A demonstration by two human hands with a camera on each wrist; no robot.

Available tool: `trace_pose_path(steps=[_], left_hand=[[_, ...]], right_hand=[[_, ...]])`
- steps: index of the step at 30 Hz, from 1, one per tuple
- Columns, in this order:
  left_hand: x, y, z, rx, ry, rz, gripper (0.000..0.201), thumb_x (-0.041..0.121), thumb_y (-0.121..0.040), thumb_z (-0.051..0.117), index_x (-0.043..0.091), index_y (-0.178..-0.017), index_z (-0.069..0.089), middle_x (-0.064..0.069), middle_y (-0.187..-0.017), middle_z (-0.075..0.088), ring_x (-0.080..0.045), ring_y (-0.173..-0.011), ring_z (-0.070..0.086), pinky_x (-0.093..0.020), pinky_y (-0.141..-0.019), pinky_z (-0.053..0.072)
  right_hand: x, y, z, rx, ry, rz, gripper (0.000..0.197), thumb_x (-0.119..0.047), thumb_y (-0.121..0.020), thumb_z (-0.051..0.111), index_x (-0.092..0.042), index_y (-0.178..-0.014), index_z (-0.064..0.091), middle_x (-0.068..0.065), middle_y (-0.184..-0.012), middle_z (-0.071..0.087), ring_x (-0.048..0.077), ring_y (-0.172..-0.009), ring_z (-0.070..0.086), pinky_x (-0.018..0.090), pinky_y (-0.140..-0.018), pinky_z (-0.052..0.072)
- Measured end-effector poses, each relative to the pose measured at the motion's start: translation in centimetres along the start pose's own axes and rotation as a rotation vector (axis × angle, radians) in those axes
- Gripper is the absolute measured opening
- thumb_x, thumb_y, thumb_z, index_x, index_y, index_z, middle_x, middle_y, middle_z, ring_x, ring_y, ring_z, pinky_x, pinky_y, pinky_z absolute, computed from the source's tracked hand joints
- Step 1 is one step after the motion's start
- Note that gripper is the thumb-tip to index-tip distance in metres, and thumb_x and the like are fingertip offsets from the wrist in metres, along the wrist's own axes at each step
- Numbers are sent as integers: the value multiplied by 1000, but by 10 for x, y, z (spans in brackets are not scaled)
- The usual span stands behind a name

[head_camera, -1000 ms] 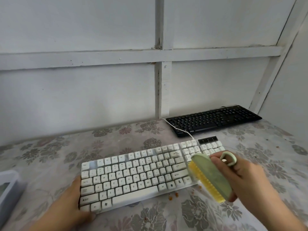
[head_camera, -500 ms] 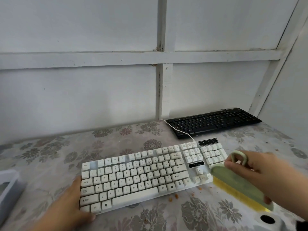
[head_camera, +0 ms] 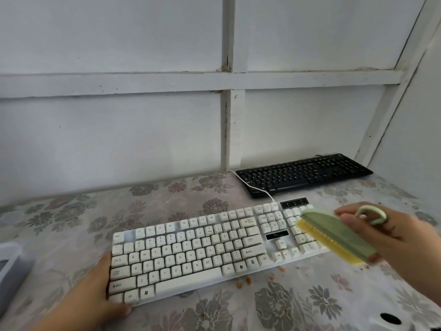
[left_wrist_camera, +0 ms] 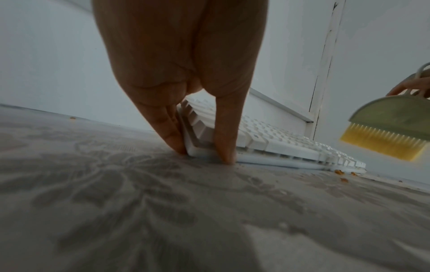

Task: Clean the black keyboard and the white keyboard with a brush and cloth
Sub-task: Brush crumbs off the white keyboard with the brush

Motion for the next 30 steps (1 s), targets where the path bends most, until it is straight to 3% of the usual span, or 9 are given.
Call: trace_pose_path(steps=[2,5,8,14,18,21,24,27,30], left_hand=[[-4,-4,-1,-17,17,9,106,18,-43,71,55,-127,16,23,-107,61,11,-92,57,-10,-73,44],[-14,-6,-3,-44,39,59,108,22,-44,78,71,-119,17,42,-102,57,15,-95,54,-10,-76,43],[-17,-5,-4,-107,164,74,110,24,-37,85,52,-127,29,26,-114,63,-1,-108,60,-30,-93,50],[-22,-8,-4,-87,307,33,111,34,-10,95,25,-111,51,15,-101,71,-8,-96,67,-28,-81,55],[-27,-11,-5,-87,242,-8,98,13,-29,83,35,-117,48,0,-99,73,-32,-92,67,-52,-83,52],[-29,-9,-7,-81,139,-16,91,18,-35,82,44,-115,46,3,-98,72,-40,-93,64,-51,-81,53],[-34,-10,-9,-3,58,-2,88,26,-32,81,52,-109,48,3,-93,73,-36,-89,66,-46,-75,57],[-47,-11,-9,25,-3,2,92,32,-32,82,71,-106,44,11,-97,71,-19,-89,69,-39,-77,58],[-55,-11,-6,22,-16,-23,96,36,-30,84,63,-112,42,17,-99,69,-10,-91,68,-35,-79,57]], right_hand=[[20,-1,-8,43,8,17,73,-100,-47,32,-54,-94,64,-9,-72,71,8,-58,67,36,-52,55],[38,-2,-18,92,-11,41,78,-100,-48,33,-51,-99,65,-12,-78,71,10,-65,67,40,-57,56],[45,-1,-19,87,-61,41,78,-99,-50,35,-49,-102,65,-13,-80,71,10,-59,66,41,-54,54],[56,-6,-26,81,-137,45,80,-99,-51,36,-47,-106,64,4,-72,69,21,-48,63,47,-48,53],[58,-12,-29,52,-153,32,85,-100,-47,36,-44,-106,64,6,-70,69,21,-45,62,45,-44,50],[55,-17,-24,28,-155,16,86,-102,-41,32,-48,-101,63,4,-62,66,18,-42,61,42,-48,49],[55,-23,-19,0,-152,-15,85,-103,-40,31,-51,-98,63,-8,-69,67,13,-43,61,31,-53,51],[58,-31,-17,-13,-143,-45,80,-102,-40,32,-52,-94,65,-18,-77,68,7,-46,61,17,-51,49],[62,-32,-15,-29,-121,-73,80,-102,-39,33,-50,-90,66,-18,-73,69,5,-54,64,18,-53,50]])
Point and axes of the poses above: each hand's wrist, its own y-axis away from the middle knuckle, its own z-axis out of the palm, x = y × z, the point moved 5 cm from there along -y, towards the middle knuckle
